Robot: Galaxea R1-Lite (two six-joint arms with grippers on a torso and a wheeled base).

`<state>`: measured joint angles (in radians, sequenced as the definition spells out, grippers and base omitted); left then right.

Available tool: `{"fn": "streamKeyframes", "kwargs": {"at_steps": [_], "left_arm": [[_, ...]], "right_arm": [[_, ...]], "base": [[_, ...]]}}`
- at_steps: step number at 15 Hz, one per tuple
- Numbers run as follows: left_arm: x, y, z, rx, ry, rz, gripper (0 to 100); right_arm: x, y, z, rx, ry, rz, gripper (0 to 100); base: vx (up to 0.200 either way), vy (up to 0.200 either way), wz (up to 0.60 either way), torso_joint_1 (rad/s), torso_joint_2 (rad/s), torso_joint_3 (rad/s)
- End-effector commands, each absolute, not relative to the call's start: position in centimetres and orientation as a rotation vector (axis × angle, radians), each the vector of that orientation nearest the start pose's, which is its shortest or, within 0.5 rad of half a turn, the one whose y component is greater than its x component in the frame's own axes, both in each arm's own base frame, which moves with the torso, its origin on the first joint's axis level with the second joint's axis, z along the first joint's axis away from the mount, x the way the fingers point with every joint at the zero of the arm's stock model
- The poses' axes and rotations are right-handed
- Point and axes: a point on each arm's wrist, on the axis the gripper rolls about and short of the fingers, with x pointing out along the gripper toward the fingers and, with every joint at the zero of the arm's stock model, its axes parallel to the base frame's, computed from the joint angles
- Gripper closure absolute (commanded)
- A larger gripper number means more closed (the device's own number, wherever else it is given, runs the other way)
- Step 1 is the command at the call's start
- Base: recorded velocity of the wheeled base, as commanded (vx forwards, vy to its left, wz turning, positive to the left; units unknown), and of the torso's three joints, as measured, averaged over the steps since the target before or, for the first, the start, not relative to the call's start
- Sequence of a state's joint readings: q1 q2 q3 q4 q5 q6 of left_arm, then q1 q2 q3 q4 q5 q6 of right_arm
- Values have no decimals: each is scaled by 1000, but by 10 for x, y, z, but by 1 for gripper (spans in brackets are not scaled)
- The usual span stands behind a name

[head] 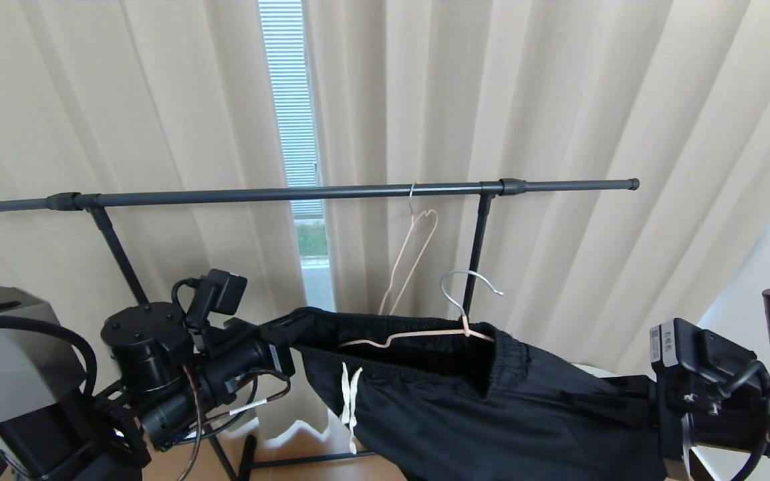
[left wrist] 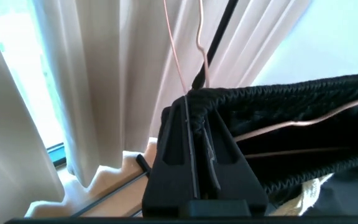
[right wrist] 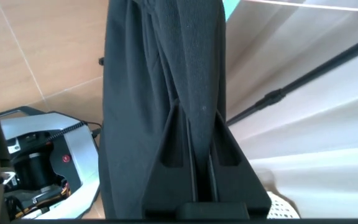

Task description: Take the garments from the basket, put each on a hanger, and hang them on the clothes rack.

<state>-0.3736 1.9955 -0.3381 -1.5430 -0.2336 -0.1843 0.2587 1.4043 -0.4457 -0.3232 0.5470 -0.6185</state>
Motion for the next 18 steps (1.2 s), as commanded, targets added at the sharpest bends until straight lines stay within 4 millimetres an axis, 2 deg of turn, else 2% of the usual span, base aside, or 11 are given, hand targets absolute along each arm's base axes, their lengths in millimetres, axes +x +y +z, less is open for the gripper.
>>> {"fn": "streamKeyframes", "kwargs": {"at_steps": [1,4,9,11,15,18], "left_arm": [[256,-109,98,-155,137,-609,100],[247,-109,111,-70,150,-604,100],[237,-135,171,79,300,-605,100],[235,-147,186,111,351,-596,100],[224,-170,205,196,491,-591,100],[214,-178,214,211,506,-629,100]], "right_arm": [[186,62,136,-469,391,951,100],[188,62,139,-466,378,948,100],[188,72,144,-376,391,958,100],[188,75,144,-375,375,965,100],[193,79,141,-342,398,966,100],[201,86,136,-317,380,926,100]], "base": [[0,0,0,0,0,0],[0,0,0,0,0,0],[0,0,0,0,0,0],[0,0,0,0,0,0],[0,0,0,0,0,0],[0,0,0,0,0,0]]}}
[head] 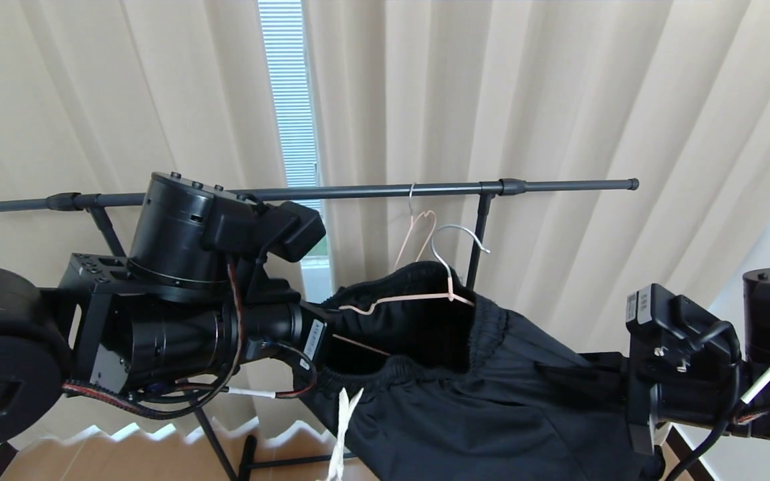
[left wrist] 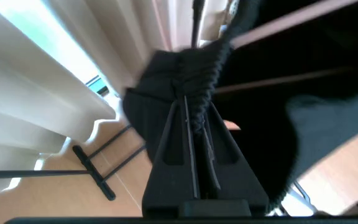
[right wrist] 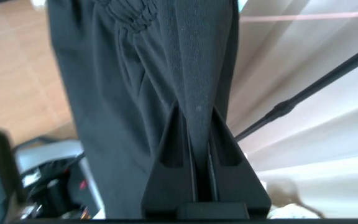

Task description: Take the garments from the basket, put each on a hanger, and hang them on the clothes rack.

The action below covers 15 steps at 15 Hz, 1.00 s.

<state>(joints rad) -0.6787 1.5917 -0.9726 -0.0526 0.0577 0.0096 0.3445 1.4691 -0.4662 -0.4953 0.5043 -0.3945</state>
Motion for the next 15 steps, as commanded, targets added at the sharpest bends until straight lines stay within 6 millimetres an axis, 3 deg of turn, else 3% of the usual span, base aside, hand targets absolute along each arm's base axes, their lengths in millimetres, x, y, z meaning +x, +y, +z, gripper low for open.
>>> {"fn": "streamKeyframes", "kwargs": {"at_steps": [1,5,15], "left_arm": [[212,-179,215,212,501,-634,100],[199,-188,225,224,456,-655,100],[171,-209,219,178,499,-759,100]], "right_arm": [[201,89,135,-309,380,929,100],[202,102,130,-232,368,947,100],[206,110,131,-111,280,941,100]], "base": [[0,0,0,0,0,0],[0,0,0,0,0,0],[0,0,0,0,0,0]]}}
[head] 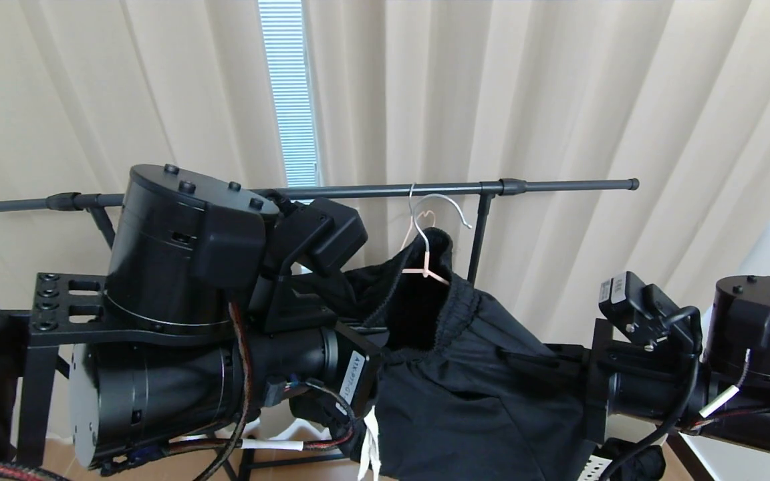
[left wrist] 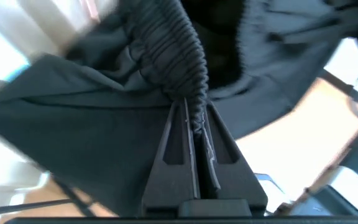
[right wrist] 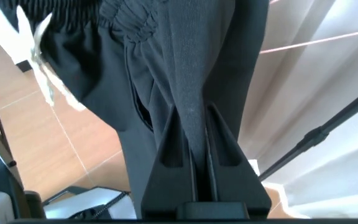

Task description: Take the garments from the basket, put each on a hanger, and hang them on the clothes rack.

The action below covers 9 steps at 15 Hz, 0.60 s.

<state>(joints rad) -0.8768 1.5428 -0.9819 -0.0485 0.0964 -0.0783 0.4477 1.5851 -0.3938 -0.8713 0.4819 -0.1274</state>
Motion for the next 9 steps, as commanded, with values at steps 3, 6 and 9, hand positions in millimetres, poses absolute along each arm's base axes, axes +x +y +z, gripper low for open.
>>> {"fn": "streamKeyframes", "kwargs": {"at_steps": [3,6,9], "left_arm": [[171,-210,218,156,511,-756,100],[177,-209,211,163,530,-729,100],[188,-214,206,153,521,-713,100]], "right_arm": [[203,109,131,-115,240,941,100],[199,107,135,-113,187,941,100],[197,108,135,-116,161,951,100]], "base": [[0,0,0,0,0,0],[0,0,0,0,0,0],[0,0,0,0,0,0]]}}
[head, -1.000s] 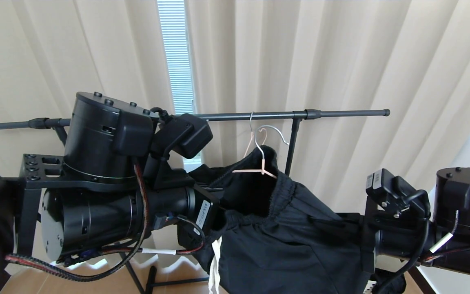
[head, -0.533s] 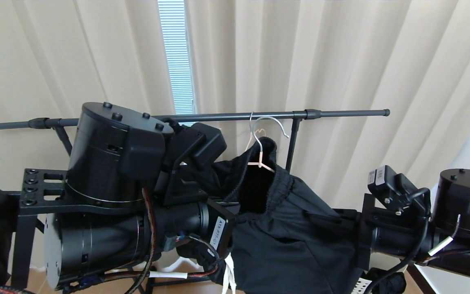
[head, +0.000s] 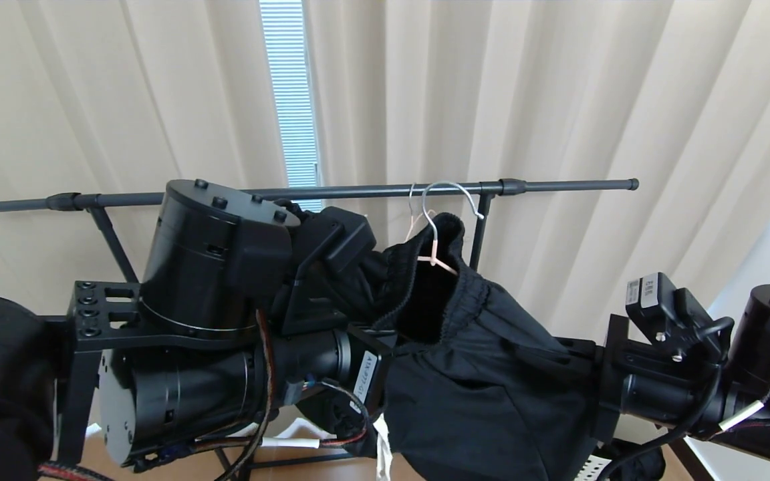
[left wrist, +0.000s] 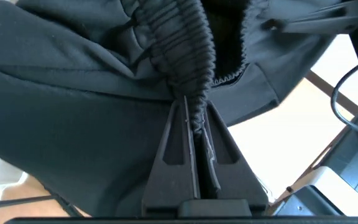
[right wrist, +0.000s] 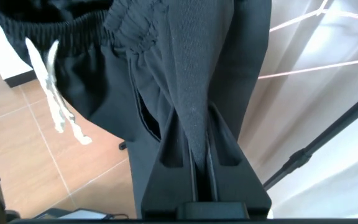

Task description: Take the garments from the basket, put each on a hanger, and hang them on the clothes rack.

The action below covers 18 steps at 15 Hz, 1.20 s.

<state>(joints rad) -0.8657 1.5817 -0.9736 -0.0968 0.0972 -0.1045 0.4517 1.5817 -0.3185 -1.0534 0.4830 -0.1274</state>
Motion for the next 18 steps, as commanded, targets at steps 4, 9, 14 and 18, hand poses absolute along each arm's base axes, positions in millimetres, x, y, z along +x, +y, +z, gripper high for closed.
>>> {"fn": "streamKeyframes", "kwargs": {"at_steps": [4,9,14,18], "left_arm": [[200,-223,194,153,514,-708,100],[206,-231,194,129,466,-719,100],[208,-234,194,127,460,-721,100],[208,-236,196,121,447,-724,0]], "right_arm": [[194,111,134,-117,157,966,100],[190,111,140,-120,132,975,100],[186,112,140,-122,129,986,100],[185,111,142,-120,120,987,100]], "base": [[0,0,0,0,0,0],[0,0,0,0,0,0],[0,0,0,0,0,0],[0,0,0,0,0,0]]}}
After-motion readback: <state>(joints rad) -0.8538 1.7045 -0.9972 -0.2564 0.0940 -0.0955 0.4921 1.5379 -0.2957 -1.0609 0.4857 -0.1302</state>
